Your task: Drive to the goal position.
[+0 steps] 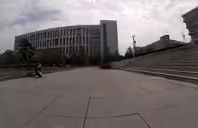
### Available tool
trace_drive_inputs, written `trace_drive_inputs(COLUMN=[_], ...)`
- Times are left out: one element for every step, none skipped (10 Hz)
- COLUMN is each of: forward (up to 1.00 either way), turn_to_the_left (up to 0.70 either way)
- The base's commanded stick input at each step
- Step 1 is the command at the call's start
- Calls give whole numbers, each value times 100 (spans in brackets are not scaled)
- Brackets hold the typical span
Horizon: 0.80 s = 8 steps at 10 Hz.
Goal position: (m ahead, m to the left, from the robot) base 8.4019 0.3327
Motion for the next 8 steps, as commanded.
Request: trace_drive_inputs(forward=[66,66,66,66,66,66,66,66], turn_to_the_left=[0,0,0,0,0,0,0,0])
